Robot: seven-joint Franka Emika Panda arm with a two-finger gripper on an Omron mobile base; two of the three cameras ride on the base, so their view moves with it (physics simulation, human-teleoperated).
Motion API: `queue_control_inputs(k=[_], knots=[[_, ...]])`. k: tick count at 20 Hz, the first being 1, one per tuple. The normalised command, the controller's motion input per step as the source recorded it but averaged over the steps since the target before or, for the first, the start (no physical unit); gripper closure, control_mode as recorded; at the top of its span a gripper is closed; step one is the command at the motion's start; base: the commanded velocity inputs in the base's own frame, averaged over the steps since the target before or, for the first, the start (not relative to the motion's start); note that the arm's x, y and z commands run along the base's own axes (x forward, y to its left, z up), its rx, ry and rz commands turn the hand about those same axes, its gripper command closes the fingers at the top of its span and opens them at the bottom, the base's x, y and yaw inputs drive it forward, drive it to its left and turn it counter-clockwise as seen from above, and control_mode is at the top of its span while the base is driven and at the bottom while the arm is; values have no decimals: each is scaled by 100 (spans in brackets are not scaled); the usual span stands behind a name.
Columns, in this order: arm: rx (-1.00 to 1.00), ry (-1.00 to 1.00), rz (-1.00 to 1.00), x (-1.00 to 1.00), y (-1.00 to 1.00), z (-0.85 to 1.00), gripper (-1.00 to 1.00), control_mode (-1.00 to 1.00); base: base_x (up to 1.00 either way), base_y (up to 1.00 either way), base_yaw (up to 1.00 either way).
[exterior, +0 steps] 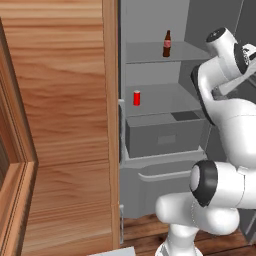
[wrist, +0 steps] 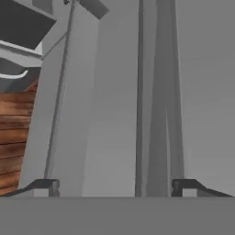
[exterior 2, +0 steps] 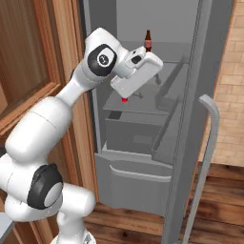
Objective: Open the fridge, grab two sodas, and place both sodas inside the bowl with ice on the dining counter.
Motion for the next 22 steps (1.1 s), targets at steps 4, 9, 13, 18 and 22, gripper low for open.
queue_control_inputs(k=[4,9,13,18,22], knots=[[1,0,-15,-11,-78,0,-100,-100,0,0,0],[0,-13,-3,-32,-14,19,-100,-100,0,0,0],[0,-15,0,-41,39,20,-100,-100,0,0,0],[1,-11,0,-43,61,8,-100,-100,0,0,0],[5,-5,0,-41,69,0,-100,-100,0,0,0]])
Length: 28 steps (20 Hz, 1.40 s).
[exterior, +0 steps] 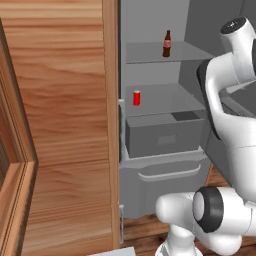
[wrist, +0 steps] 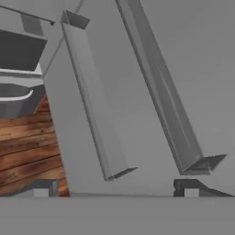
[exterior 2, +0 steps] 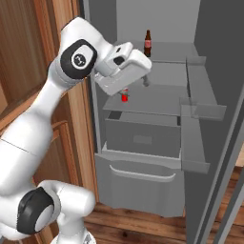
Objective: Open the fridge, grab two sodas, and place both sodas inside the bowl with ice on the dining counter.
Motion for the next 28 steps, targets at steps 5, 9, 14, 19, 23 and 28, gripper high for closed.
queue_control_inputs(k=[5,9,14,19,23,28], knots=[[17,-1,4,-33,48,-14,-100,-100,0,0,0],[34,0,8,-5,35,-55,-100,-100,0,0,0],[34,0,5,0,50,-66,-100,-100,0,0,0],[21,-3,1,-2,61,-56,-100,-100,0,0,0],[3,0,1,-1,43,-37,-100,-100,0,0,0],[-1,6,3,0,30,-45,-100,-100,0,0,0]])
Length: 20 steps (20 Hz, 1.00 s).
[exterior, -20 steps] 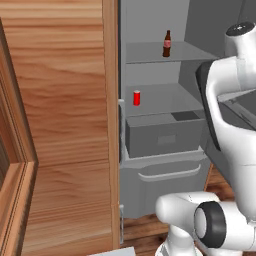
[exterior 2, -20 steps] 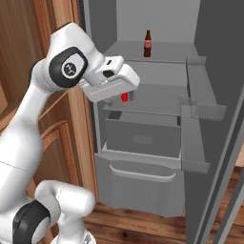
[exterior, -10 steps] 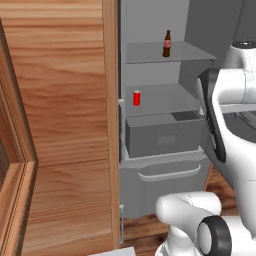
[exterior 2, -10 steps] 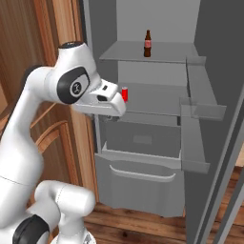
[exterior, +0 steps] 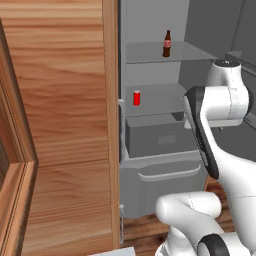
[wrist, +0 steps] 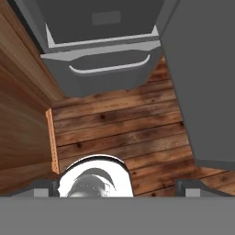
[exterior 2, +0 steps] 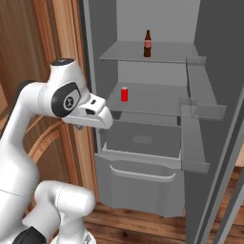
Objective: Open the fridge, grab two sodas, and place both sodas inside the bowl with ice on the dining counter.
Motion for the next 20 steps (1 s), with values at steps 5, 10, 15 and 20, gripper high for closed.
queue_control_inputs(k=[5,10,15,20], knots=[[0,0,1,0,11,-29,-100,-100,0,0,0],[1,0,0,3,-10,-3,-100,100,19,-30,0],[0,0,0,0,0,0,-100,100,61,-60,0],[0,0,0,0,0,0,-100,100,75,-16,2]])
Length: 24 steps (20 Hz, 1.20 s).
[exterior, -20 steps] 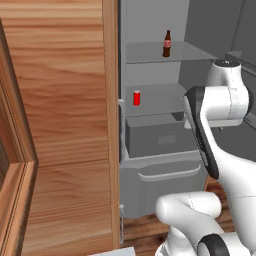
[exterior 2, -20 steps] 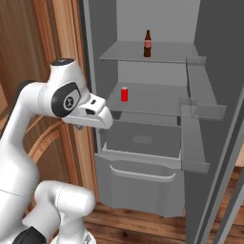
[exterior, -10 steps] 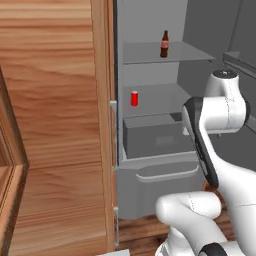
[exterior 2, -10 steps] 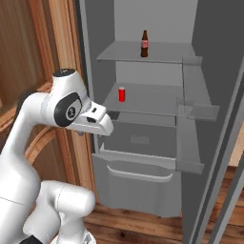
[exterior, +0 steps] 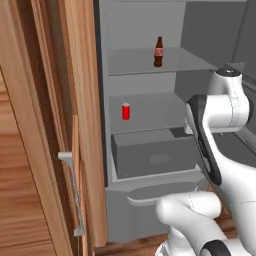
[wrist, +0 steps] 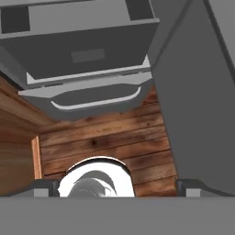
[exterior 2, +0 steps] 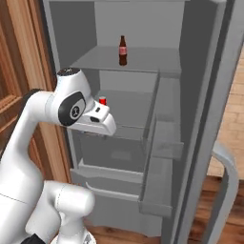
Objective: Open the fridge, grab two sodas, and place both sodas inside the bowl with ice on the dining counter.
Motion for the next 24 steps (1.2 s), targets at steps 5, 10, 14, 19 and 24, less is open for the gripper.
queue_control_inputs(k=[5,10,14,19,24], knots=[[0,0,0,0,0,0,-100,100,74,0,0],[0,0,0,0,0,0,-100,100,75,0,0],[0,0,0,0,0,0,-100,100,36,4,3],[12,-22,11,-19,9,-55,-100,-100,0,2,2],[12,-32,19,-34,25,-67,-100,-100,0,0,0]])
